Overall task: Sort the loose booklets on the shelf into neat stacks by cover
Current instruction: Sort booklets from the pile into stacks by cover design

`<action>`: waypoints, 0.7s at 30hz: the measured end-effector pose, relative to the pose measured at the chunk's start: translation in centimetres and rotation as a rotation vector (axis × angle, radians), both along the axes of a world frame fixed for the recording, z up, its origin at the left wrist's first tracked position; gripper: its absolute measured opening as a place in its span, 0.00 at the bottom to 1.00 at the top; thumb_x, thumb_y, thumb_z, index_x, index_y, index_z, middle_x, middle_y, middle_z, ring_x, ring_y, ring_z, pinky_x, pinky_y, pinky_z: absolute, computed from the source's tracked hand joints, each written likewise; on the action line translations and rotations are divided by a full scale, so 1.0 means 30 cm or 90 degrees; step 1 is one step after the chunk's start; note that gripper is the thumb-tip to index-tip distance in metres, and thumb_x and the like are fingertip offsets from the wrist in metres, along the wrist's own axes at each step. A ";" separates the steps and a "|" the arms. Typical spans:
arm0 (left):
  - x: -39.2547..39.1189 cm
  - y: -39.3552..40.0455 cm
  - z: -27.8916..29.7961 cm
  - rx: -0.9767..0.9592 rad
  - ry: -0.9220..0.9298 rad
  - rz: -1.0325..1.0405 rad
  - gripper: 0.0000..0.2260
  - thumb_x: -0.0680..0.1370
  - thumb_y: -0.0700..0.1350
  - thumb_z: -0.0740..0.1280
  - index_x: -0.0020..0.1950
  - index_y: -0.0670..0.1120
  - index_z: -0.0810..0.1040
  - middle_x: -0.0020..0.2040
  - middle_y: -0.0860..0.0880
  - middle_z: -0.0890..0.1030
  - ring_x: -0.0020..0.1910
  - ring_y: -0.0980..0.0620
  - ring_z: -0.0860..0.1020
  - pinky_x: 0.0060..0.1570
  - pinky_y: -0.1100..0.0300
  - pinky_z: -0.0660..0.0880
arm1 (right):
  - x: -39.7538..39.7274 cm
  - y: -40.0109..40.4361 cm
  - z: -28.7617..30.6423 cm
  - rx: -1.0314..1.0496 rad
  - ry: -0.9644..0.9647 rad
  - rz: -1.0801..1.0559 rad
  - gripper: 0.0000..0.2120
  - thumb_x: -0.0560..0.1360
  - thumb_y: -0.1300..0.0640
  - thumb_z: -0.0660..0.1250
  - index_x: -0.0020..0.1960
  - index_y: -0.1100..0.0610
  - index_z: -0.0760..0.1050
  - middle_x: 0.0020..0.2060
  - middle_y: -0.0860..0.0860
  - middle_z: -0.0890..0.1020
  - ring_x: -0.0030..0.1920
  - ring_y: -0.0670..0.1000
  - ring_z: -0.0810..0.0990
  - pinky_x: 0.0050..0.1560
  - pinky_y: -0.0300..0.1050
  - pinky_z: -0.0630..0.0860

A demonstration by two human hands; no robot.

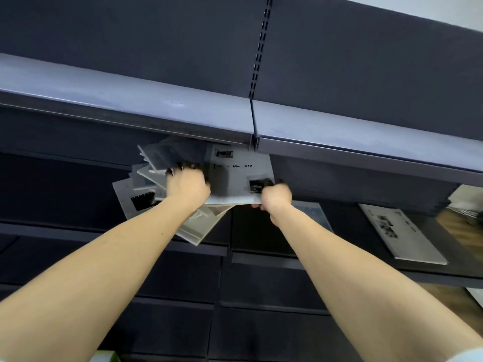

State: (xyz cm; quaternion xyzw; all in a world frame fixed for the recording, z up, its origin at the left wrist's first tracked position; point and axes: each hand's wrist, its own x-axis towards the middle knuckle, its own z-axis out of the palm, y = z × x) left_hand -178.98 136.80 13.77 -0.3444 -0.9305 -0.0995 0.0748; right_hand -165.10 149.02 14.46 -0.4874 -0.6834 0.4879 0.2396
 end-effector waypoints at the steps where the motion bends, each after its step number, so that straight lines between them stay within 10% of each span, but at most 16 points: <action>1: 0.022 0.022 0.000 -0.002 0.000 -0.011 0.16 0.79 0.48 0.60 0.63 0.43 0.76 0.59 0.40 0.76 0.60 0.39 0.73 0.64 0.46 0.68 | 0.031 0.025 -0.004 -0.014 0.006 -0.005 0.06 0.80 0.66 0.57 0.55 0.64 0.70 0.40 0.57 0.78 0.36 0.55 0.81 0.34 0.43 0.79; 8: 0.222 0.193 -0.038 0.007 -0.030 -0.100 0.16 0.80 0.49 0.60 0.62 0.43 0.78 0.59 0.40 0.78 0.57 0.39 0.76 0.54 0.51 0.72 | 0.271 0.197 -0.051 -0.040 0.029 -0.136 0.04 0.81 0.65 0.56 0.55 0.61 0.67 0.46 0.59 0.80 0.30 0.55 0.81 0.26 0.42 0.74; 14: 0.402 0.333 -0.071 0.008 -0.030 -0.140 0.19 0.81 0.52 0.58 0.68 0.45 0.73 0.62 0.40 0.76 0.59 0.37 0.74 0.56 0.49 0.72 | 0.518 0.363 -0.117 -0.065 0.048 -0.197 0.14 0.79 0.67 0.57 0.61 0.56 0.71 0.48 0.54 0.75 0.47 0.62 0.84 0.51 0.55 0.82; 21: 0.705 0.512 -0.139 -0.028 -0.028 -0.192 0.19 0.81 0.52 0.58 0.68 0.45 0.71 0.64 0.40 0.74 0.62 0.38 0.71 0.57 0.48 0.70 | 0.831 0.505 -0.199 -0.063 0.017 -0.250 0.07 0.82 0.61 0.55 0.56 0.59 0.70 0.49 0.54 0.77 0.34 0.57 0.83 0.29 0.42 0.74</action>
